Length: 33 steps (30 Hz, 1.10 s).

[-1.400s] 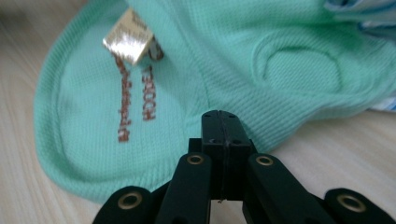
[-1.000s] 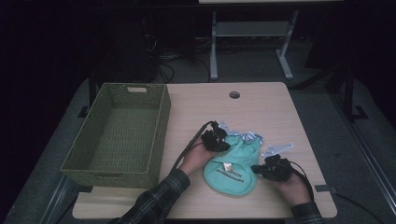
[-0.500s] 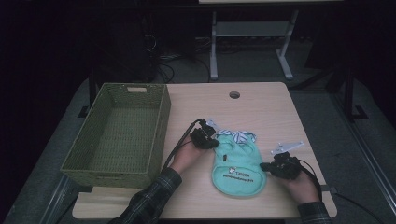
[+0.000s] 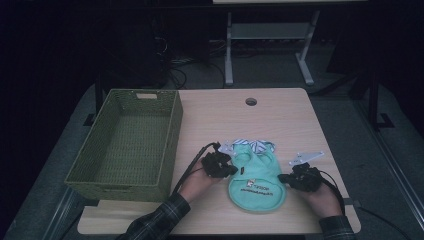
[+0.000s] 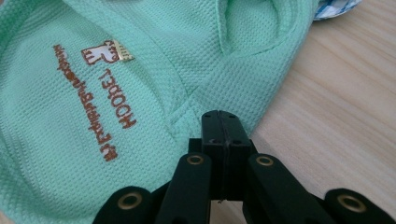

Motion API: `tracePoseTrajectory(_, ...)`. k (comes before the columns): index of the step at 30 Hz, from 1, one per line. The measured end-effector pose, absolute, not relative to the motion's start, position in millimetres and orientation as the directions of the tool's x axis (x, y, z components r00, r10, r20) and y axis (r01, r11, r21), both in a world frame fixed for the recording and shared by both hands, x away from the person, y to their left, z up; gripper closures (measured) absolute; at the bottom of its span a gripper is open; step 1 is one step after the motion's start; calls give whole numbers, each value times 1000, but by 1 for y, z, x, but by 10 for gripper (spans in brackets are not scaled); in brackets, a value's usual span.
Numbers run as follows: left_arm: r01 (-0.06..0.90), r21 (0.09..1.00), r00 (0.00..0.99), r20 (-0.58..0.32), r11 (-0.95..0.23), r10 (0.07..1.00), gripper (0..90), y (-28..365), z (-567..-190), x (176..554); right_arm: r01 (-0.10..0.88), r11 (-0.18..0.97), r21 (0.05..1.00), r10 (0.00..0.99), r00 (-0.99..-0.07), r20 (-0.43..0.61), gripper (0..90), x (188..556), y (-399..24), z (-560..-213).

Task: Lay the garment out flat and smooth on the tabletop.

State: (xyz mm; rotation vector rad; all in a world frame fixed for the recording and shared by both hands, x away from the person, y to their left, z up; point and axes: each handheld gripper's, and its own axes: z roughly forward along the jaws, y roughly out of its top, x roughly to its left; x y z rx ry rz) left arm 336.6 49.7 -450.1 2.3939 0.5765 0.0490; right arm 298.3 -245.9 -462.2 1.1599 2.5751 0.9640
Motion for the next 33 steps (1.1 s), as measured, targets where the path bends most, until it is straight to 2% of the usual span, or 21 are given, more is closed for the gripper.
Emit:
tracePoseTrajectory(2,382,590,909,-99,-711,406,883,53,-455,332,610,498,616,715,-691,107,900,298,-245,-462)
tracePoseTrajectory(14,391,580,900,-77,-715,430,892,64,-455,321,599,504,622,698,-707,115,900,296,-240,-463)
tracePoseTrajectory(27,412,552,891,-78,-725,448,890,87,-452,300,551,555,623,627,-770,123,899,288,-217,-463)
tracePoseTrajectory(33,417,576,885,-81,-703,458,860,90,-447,308,537,551,639,620,-776,118,826,291,-219,-461)
